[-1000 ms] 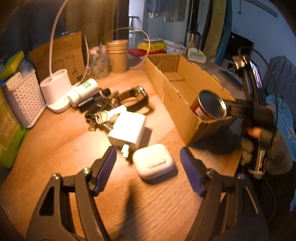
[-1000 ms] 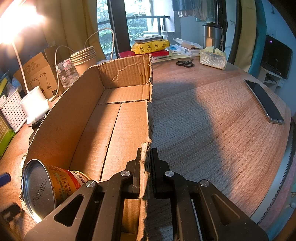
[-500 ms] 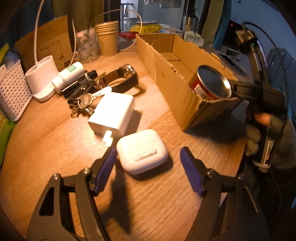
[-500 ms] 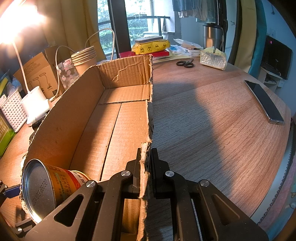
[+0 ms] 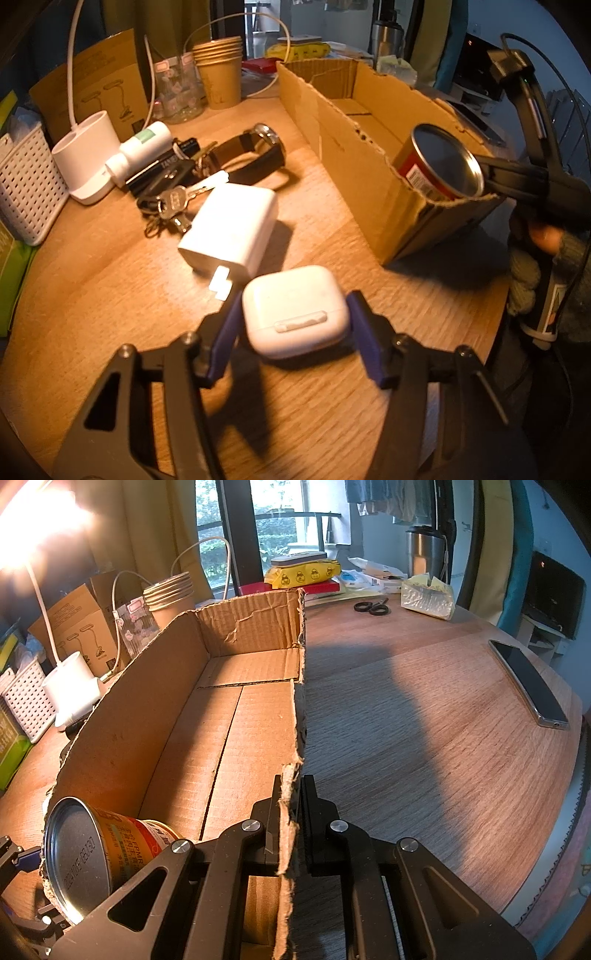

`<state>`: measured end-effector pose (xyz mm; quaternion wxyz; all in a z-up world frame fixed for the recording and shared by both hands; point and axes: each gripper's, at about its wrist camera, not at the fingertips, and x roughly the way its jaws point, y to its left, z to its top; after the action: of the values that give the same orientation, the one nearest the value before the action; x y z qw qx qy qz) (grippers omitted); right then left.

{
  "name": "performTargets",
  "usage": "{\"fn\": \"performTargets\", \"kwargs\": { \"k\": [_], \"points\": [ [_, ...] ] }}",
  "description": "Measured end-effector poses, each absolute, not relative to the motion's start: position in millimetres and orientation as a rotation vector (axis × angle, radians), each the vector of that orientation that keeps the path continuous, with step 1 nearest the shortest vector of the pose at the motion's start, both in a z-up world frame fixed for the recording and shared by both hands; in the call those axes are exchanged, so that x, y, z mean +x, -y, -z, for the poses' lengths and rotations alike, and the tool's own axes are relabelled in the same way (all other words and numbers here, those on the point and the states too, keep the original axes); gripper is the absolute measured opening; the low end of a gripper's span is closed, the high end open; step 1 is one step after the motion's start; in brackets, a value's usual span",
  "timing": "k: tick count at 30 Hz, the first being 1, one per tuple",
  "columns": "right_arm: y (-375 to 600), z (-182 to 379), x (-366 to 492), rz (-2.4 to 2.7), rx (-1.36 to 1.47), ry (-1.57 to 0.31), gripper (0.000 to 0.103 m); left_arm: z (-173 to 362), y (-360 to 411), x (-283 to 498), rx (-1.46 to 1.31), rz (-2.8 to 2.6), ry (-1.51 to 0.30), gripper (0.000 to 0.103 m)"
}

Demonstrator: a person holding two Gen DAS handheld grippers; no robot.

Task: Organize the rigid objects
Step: 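Carry the earbud case with the left tool and release it in the box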

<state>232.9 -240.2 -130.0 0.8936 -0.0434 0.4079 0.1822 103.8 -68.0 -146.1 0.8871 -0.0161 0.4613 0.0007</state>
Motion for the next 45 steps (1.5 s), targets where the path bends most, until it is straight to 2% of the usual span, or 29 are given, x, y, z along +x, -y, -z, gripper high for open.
{"fn": "performTargets", "kwargs": {
  "k": [7, 12, 21, 28, 31, 32, 35, 45],
  "points": [
    [243, 130, 234, -0.397, -0.053, -0.840, 0.010, 145, 67, 101, -0.055, 0.027, -0.958, 0.058],
    [247, 131, 236, -0.424, 0.000, -0.837, 0.028, 141, 66, 97, -0.068, 0.034, -0.944, 0.058],
    [248, 128, 229, -0.428, 0.014, -0.799, 0.028, 130, 63, 89, -0.072, 0.038, -0.903, 0.058],
    [258, 115, 216, -0.447, 0.057, -0.746, 0.035, 118, 62, 87, -0.065, 0.040, -0.864, 0.058],
    [261, 114, 213, -0.446, 0.042, -0.750, 0.033, 112, 62, 86, -0.061, 0.039, -0.846, 0.058],
    [262, 116, 213, -0.445, 0.038, -0.760, 0.018, 110, 62, 86, -0.059, 0.039, -0.840, 0.058],
    [263, 121, 212, -0.430, 0.035, -0.768, 0.012, 105, 63, 85, -0.059, 0.037, -0.826, 0.058],
    [262, 124, 209, -0.437, 0.052, -0.739, 0.010, 83, 64, 92, -0.070, 0.042, -0.769, 0.058]
  ]
}}
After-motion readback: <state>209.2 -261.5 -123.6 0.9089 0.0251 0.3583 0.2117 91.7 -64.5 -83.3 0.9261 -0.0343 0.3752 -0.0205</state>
